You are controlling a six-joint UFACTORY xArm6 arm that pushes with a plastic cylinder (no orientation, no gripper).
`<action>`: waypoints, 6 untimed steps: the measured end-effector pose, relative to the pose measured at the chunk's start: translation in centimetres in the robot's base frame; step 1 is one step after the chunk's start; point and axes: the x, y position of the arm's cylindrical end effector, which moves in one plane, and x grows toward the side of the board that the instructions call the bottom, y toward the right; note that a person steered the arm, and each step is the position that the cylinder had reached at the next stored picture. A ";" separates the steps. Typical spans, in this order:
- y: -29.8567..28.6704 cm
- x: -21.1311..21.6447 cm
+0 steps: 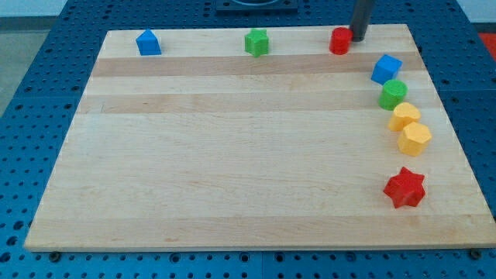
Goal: Push the arm to the right edge of the board
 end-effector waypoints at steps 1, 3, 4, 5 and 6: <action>-2.8 2.0; -6.8 3.2; -3.8 4.9; -0.3 5.7; 3.8 5.4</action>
